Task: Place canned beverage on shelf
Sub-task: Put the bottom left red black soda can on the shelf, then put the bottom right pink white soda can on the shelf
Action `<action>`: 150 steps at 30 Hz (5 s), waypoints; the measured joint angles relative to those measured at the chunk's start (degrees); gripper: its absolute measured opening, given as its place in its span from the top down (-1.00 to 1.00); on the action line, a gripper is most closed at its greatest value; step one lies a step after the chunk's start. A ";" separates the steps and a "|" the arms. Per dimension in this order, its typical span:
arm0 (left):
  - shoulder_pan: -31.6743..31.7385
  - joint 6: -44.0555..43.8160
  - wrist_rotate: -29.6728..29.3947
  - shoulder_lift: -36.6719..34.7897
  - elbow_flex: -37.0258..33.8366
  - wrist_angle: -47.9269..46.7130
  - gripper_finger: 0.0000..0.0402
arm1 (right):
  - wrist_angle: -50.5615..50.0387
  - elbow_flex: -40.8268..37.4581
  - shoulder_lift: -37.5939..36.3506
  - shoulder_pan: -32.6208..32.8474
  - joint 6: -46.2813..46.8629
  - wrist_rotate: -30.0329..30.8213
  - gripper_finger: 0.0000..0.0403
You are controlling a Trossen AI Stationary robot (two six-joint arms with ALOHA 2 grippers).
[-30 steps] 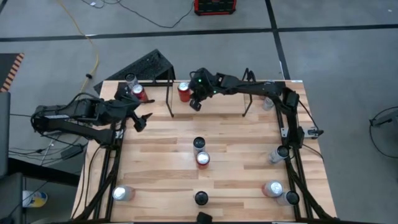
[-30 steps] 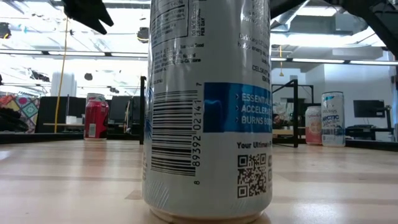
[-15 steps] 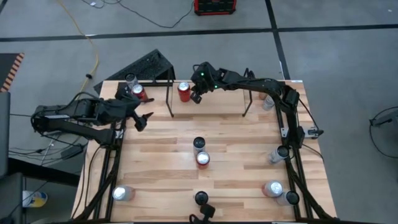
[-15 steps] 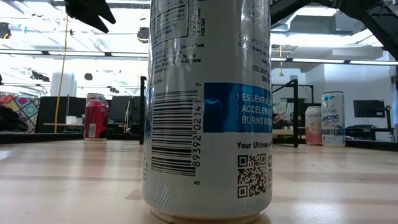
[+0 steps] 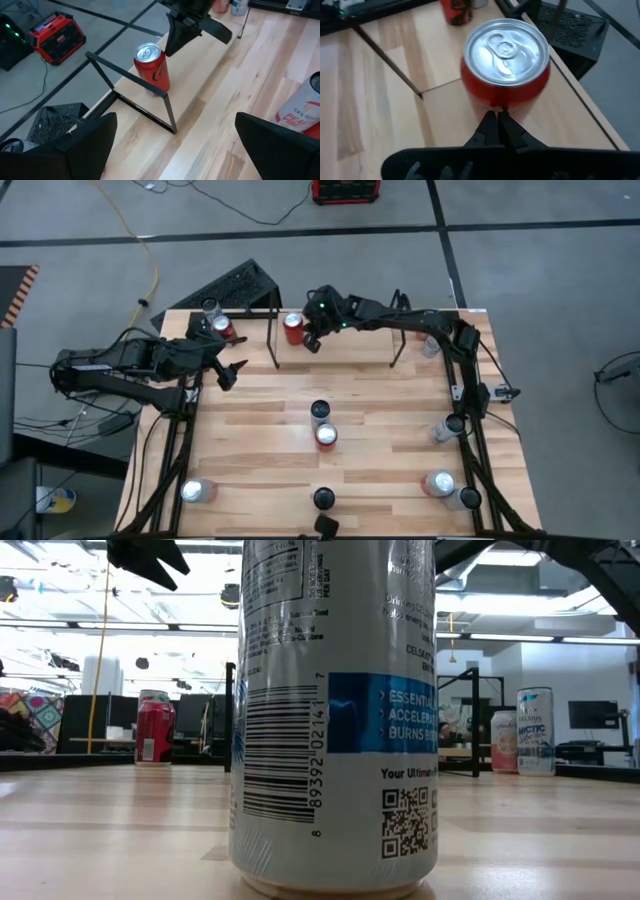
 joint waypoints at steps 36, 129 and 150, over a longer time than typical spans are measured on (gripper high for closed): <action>0.02 -1.74 1.36 0.02 0.04 -0.15 -0.96 | 8.77 -0.02 4.46 4.41 0.94 0.06 1.00; 0.04 -2.97 1.32 0.03 0.00 -0.22 -0.96 | 11.51 -0.14 2.54 -1.74 7.87 -1.88 1.00; -0.16 -9.96 8.27 4.02 -0.02 -3.66 -0.96 | -29.00 -4.19 -36.60 4.04 -0.95 3.09 1.00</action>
